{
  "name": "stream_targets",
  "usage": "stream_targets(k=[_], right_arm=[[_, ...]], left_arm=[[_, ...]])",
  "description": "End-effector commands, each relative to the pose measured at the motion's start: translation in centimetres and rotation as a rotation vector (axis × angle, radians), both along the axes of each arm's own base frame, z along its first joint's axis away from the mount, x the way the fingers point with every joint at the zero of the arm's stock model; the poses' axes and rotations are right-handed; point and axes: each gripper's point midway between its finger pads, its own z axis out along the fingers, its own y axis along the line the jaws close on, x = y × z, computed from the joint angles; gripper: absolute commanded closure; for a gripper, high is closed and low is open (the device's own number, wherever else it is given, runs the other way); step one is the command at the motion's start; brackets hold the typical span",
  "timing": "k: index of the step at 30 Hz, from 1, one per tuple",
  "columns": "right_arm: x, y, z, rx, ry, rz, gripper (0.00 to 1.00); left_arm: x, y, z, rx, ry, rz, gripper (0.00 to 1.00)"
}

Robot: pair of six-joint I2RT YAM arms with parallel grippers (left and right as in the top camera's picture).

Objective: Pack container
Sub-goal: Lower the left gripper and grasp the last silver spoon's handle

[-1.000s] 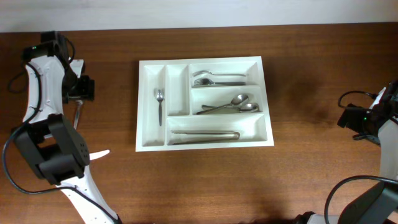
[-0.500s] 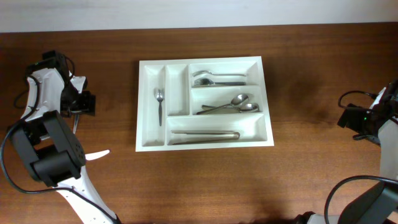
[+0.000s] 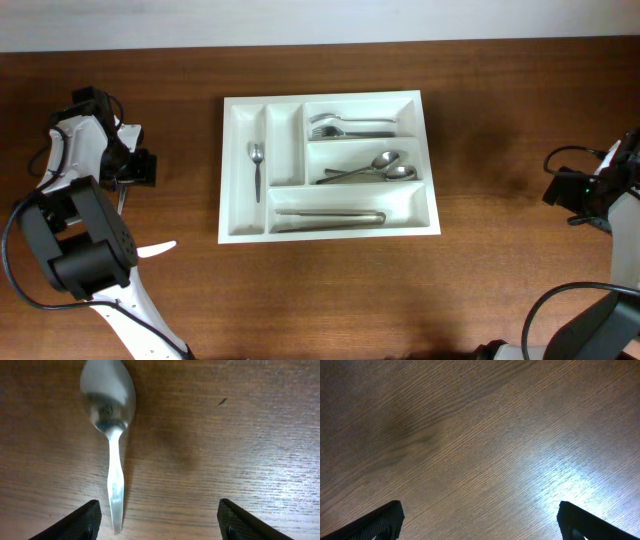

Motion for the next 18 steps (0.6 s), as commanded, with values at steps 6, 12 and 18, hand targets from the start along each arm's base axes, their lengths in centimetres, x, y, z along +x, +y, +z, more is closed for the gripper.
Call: stream_targets(k=[6, 12, 18], right_arm=[[-0.2, -0.2, -0.3, 0.003, 0.008, -0.006, 0.01], [-0.2, -0.2, -0.3, 0.004, 0.008, -0.006, 0.01], [-0.2, -0.2, -0.3, 0.004, 0.008, -0.006, 0.01]], left_arm=[[0.0, 1.3, -0.8, -0.008, -0.010, -0.001, 0.23], [-0.3, 1.2, -2.2, -0.067, -0.003, 0.007, 0.23], [-0.9, 0.9, -4.1, -0.089, 0.044, 0.008, 0.23]])
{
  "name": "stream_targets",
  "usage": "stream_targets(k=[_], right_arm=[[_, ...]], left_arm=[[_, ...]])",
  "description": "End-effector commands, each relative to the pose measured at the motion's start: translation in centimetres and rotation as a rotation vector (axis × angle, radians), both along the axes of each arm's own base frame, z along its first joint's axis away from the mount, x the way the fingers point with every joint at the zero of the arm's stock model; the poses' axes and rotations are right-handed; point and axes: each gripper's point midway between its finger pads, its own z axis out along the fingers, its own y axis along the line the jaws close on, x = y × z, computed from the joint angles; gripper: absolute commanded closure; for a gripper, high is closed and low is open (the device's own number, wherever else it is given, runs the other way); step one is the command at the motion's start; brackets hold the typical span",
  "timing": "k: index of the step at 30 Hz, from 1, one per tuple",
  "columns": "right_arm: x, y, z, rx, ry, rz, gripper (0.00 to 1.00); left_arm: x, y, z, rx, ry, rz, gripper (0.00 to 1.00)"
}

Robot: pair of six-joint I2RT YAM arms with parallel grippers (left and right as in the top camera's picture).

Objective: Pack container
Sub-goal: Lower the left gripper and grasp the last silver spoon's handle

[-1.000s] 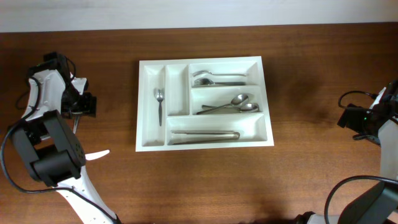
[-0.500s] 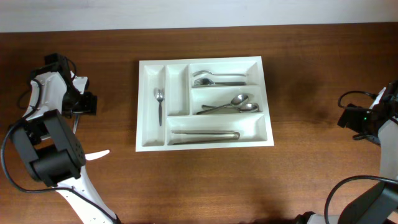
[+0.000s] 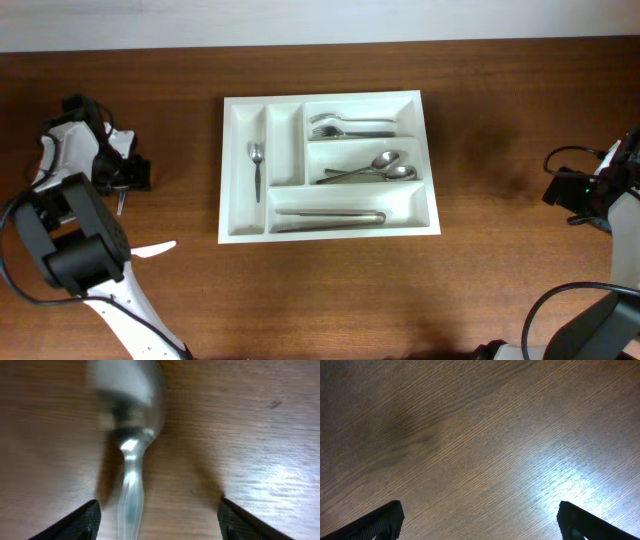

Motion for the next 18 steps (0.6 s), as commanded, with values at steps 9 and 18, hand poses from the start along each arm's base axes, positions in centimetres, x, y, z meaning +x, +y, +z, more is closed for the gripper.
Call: stream_targets(k=[9, 18], right_arm=[[-0.17, -0.15, -0.29, 0.004, 0.008, -0.006, 0.01], [-0.17, -0.15, -0.29, 0.004, 0.008, -0.006, 0.01]], left_arm=[[-0.49, -0.41, -1.81, -0.033, 0.030, -0.016, 0.30], [-0.23, -0.30, -1.81, -0.028, 0.020, -0.014, 0.76]])
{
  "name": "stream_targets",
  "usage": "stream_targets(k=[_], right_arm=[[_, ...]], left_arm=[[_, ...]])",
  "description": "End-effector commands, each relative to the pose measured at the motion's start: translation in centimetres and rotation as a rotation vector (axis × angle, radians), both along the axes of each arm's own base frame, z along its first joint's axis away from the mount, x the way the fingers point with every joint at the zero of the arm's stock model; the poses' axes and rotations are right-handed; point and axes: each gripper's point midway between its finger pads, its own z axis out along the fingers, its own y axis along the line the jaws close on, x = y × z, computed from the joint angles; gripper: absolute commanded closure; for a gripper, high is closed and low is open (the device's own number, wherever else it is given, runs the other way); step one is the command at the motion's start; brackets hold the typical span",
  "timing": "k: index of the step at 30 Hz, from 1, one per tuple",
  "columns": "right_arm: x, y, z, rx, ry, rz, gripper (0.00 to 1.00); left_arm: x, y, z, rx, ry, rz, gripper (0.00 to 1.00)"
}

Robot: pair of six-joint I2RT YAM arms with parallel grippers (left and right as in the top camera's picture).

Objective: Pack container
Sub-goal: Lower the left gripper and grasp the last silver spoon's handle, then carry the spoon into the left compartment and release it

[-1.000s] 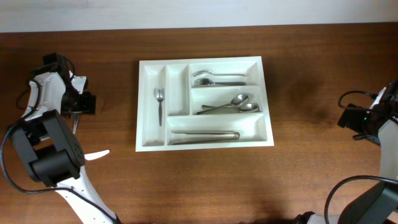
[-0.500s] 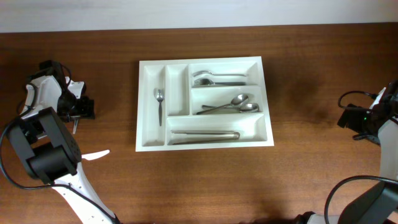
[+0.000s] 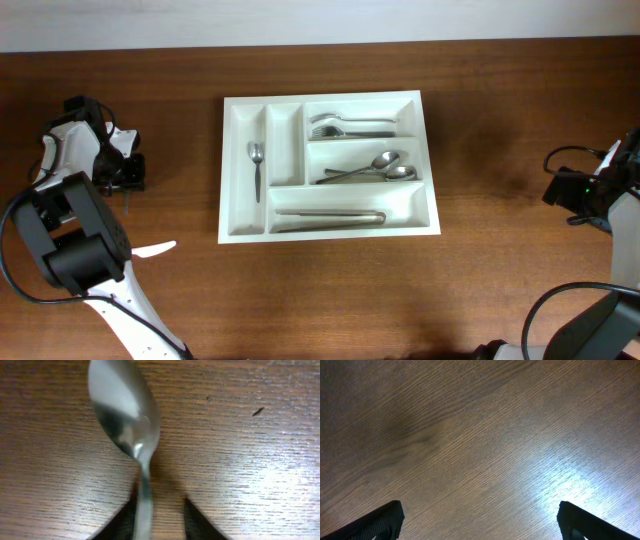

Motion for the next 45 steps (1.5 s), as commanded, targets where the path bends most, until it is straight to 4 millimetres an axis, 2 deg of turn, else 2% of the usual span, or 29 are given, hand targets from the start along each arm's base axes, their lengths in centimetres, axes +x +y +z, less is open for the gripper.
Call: stream_targets(k=[1, 5, 10, 14, 19, 22, 25, 27, 34, 37, 42, 45], right_arm=[[-0.2, -0.2, -0.3, 0.004, 0.008, -0.006, 0.01], [-0.2, -0.2, -0.3, 0.004, 0.008, -0.006, 0.01], [-0.2, -0.2, -0.3, 0.004, 0.008, -0.006, 0.01], [-0.2, -0.2, -0.3, 0.004, 0.008, -0.006, 0.01], [-0.2, -0.2, -0.3, 0.004, 0.008, -0.006, 0.01], [-0.2, -0.2, -0.3, 0.004, 0.008, -0.006, 0.01], [-0.2, -0.2, -0.3, 0.004, 0.008, -0.006, 0.01], [-0.2, -0.2, -0.3, 0.004, 0.008, -0.006, 0.01], [-0.2, -0.2, -0.3, 0.004, 0.008, -0.006, 0.01], [-0.2, -0.2, -0.3, 0.004, 0.008, -0.006, 0.01], [-0.2, -0.2, -0.3, 0.004, 0.008, -0.006, 0.01], [-0.2, -0.2, -0.3, 0.004, 0.008, -0.006, 0.01]], left_arm=[[-0.6, -0.1, -1.7, -0.016, 0.035, 0.001, 0.79], [-0.5, -0.2, -1.6, -0.024, 0.034, 0.016, 0.98], [0.3, -1.0, -0.5, -0.079, 0.005, 0.015, 0.98], [2.0, -2.2, 1.7, -0.152, -0.053, 0.007, 0.98], [4.8, -5.3, 6.5, -0.276, -0.143, -0.035, 0.98], [5.8, -7.3, 9.2, -0.292, -0.165, -0.043, 0.98], [6.6, -9.5, 11.2, -0.299, -0.170, -0.020, 0.98], [6.7, -11.7, 12.0, -0.309, -0.156, -0.013, 0.98], [5.3, -19.6, 12.0, -0.333, -0.057, -0.096, 0.98], [5.0, -21.9, 11.8, -0.326, -0.032, -0.084, 0.97], [4.3, -24.1, 11.4, -0.324, -0.008, -0.123, 0.94], [4.1, -24.0, 10.5, -0.270, 0.016, -0.087, 0.94]])
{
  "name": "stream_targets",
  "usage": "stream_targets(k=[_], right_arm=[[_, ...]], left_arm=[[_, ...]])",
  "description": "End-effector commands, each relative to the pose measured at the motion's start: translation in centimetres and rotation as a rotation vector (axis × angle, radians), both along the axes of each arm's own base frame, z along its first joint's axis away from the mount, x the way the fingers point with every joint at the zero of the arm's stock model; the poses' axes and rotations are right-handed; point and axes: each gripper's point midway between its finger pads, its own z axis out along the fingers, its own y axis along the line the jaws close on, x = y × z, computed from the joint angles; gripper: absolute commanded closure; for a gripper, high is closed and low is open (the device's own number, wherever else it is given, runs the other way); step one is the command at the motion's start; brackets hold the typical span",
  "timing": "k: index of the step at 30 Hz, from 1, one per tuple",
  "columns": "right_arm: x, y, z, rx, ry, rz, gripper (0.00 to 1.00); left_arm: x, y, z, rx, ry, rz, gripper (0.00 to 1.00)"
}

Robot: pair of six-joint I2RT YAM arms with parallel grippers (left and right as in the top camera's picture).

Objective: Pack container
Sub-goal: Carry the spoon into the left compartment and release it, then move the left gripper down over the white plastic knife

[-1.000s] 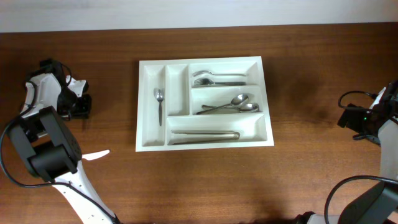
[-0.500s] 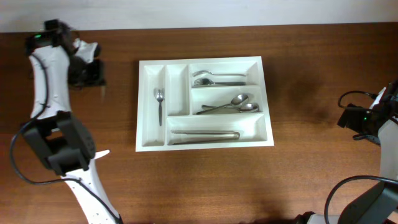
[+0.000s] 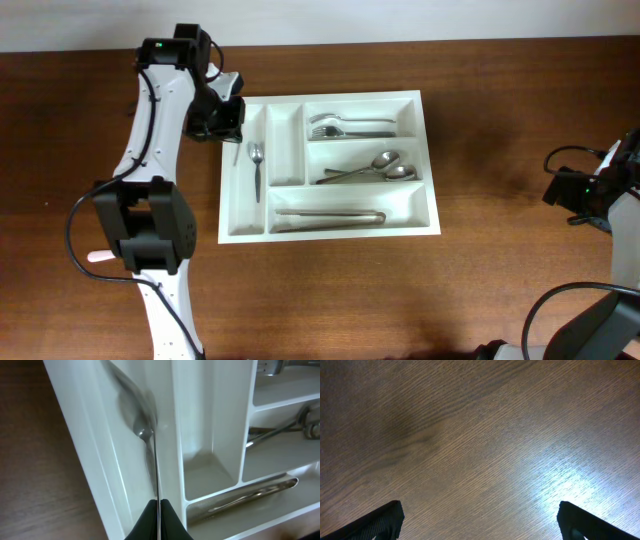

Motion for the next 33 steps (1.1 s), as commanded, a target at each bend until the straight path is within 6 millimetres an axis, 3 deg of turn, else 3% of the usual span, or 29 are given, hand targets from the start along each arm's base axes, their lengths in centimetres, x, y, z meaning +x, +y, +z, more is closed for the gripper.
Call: stream_targets(k=[1, 6, 12, 14, 19, 20, 22, 23, 27, 33], right_arm=[[-0.2, -0.2, -0.3, 0.003, 0.008, -0.005, 0.01], [-0.2, -0.2, -0.3, 0.003, 0.008, -0.005, 0.01], [-0.2, -0.2, -0.3, 0.003, 0.008, -0.005, 0.01], [-0.2, -0.2, -0.3, 0.003, 0.008, -0.005, 0.01], [-0.2, -0.2, -0.3, 0.003, 0.008, -0.005, 0.01], [-0.2, -0.2, -0.3, 0.003, 0.008, -0.005, 0.01], [-0.2, -0.2, -0.3, 0.003, 0.008, -0.005, 0.01], [-0.2, -0.2, -0.3, 0.003, 0.008, -0.005, 0.01], [-0.2, -0.2, -0.3, 0.003, 0.008, -0.005, 0.01], [-0.2, -0.2, -0.3, 0.003, 0.008, -0.005, 0.01]], left_arm=[[-0.3, 0.4, -1.4, 0.045, 0.044, 0.048, 0.94], [-0.5, 0.4, -2.7, 0.048, 0.079, 0.048, 0.93], [0.5, 0.5, -3.0, 0.050, 0.042, 0.041, 0.67], [1.1, 0.5, -2.7, 0.050, 0.015, 0.034, 0.63], [1.8, 1.0, -0.8, 0.050, -0.038, -0.010, 0.45], [2.0, 1.2, -0.3, 0.050, -0.050, -0.012, 0.39], [2.7, 1.5, 1.0, 0.048, -0.090, -0.011, 0.04], [3.1, 1.6, 1.6, 0.049, -0.116, -0.026, 0.01], [3.3, 3.1, 3.0, 0.096, -0.149, -0.041, 0.01], [0.3, 7.2, 4.2, 0.151, -0.002, 0.199, 0.01]])
